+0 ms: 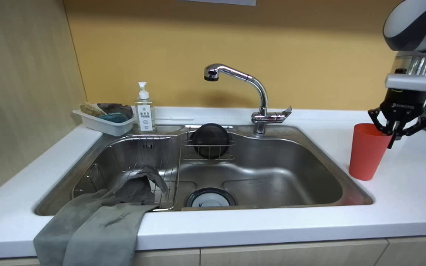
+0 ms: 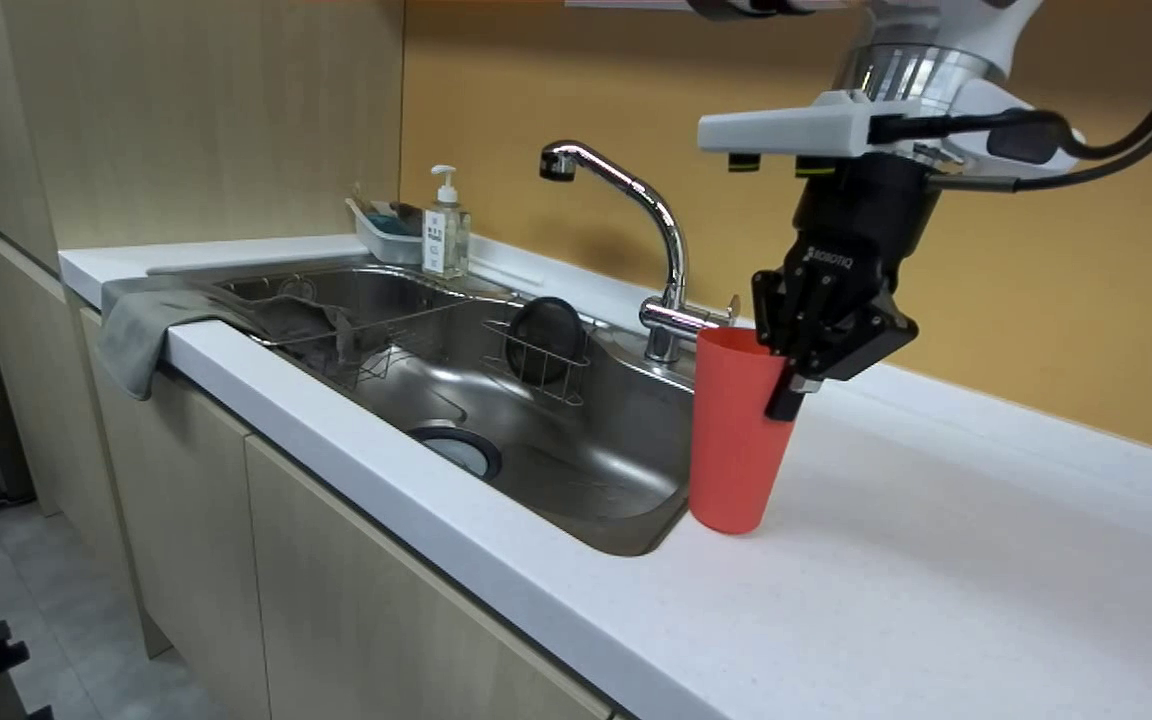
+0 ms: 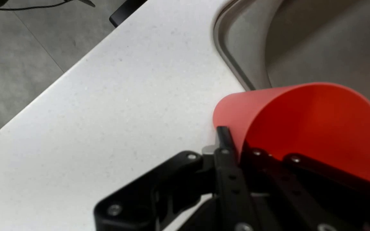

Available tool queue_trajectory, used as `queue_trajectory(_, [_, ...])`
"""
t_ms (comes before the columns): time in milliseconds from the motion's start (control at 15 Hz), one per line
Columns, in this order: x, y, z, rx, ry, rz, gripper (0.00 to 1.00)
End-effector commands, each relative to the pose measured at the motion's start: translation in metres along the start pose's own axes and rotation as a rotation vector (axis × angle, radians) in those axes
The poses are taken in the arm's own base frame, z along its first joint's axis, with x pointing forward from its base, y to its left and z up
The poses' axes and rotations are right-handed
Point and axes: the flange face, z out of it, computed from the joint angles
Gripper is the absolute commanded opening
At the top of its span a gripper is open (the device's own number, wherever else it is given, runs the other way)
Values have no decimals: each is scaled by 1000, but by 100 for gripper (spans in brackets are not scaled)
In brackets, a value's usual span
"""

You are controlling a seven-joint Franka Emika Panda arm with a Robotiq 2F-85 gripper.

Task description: Pick the orange cup from the sink and put it on the kitchen counter

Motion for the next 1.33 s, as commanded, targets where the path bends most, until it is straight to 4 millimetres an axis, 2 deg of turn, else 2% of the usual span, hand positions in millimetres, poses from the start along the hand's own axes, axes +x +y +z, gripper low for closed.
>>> queue_trajectory(0, [11, 3, -2, 25, -8, 80, 1])
queue_trajectory(467, [22, 17, -1, 66, 4, 147, 1])
queue_trajectory(533, [22, 19, -1, 67, 5, 152, 29])
queue_trajectory(667, [23, 20, -2, 67, 14, 156, 34])
queue_trajectory(1000, [24, 17, -13, 61, 68, 166, 69])
queue_trajectory(1267, [23, 11, -37, 39, 180, 216, 96])
